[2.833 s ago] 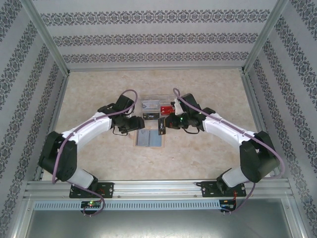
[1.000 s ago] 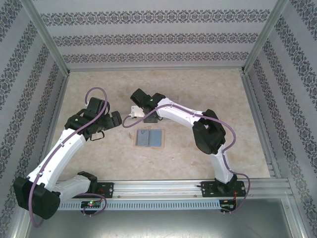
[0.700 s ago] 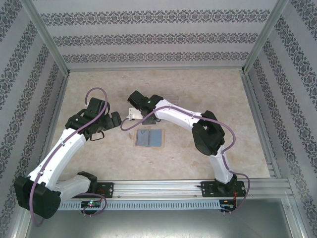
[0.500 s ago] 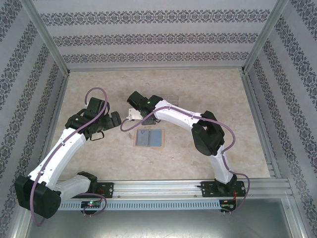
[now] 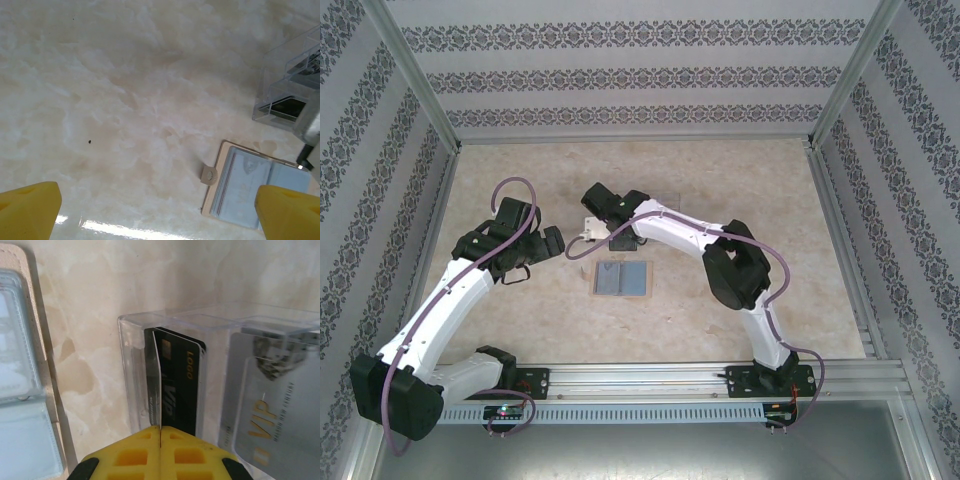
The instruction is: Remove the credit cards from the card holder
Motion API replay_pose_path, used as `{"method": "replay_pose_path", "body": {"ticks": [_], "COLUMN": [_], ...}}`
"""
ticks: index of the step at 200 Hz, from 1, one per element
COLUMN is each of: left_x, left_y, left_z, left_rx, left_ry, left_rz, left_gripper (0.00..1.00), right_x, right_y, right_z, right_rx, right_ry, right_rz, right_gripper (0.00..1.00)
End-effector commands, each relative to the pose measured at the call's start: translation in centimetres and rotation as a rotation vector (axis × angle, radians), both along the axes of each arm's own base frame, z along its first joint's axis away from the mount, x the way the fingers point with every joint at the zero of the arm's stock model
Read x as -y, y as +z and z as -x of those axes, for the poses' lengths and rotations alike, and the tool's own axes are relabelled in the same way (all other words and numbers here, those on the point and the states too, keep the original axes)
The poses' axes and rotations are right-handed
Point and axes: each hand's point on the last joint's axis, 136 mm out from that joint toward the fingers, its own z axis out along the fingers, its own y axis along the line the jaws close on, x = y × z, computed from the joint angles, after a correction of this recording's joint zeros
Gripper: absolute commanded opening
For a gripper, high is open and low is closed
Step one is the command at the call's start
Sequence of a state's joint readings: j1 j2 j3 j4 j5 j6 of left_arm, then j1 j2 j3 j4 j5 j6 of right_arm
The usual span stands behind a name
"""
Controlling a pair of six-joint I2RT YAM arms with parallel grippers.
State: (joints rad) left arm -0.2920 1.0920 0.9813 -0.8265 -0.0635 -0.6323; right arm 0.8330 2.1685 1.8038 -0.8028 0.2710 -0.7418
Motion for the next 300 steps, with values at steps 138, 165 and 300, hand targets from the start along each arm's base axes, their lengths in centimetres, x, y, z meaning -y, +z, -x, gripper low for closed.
{"method": "replay_pose_path", "body": {"ticks": [138,165,300], "left_x": [-0.5,-0.2,6.2], "left_y": [-0.6,-0.5,-2.3], "left_z": [0.2,0.2,-1.6], "left_rx": [-0.023,-0.02,-0.032], "left_ry": [0.012,0.001,-0.188], "left_rz": [0.006,0.017,0.288], "left_gripper": [1.0,1.0,0.86], "right_x": [2.0,2.0,9.0], "right_y": [1.4,3.0,9.1], "right_z": [-5.3,-5.5,-0.8], "right_rx": [0.197,0.223,0.235], "right_ry": [-0.207,-0.269,-1.093], "right_rz": [0.01,-0.073,-0.73], "right_gripper": [0.29,0.29,0.0]}}
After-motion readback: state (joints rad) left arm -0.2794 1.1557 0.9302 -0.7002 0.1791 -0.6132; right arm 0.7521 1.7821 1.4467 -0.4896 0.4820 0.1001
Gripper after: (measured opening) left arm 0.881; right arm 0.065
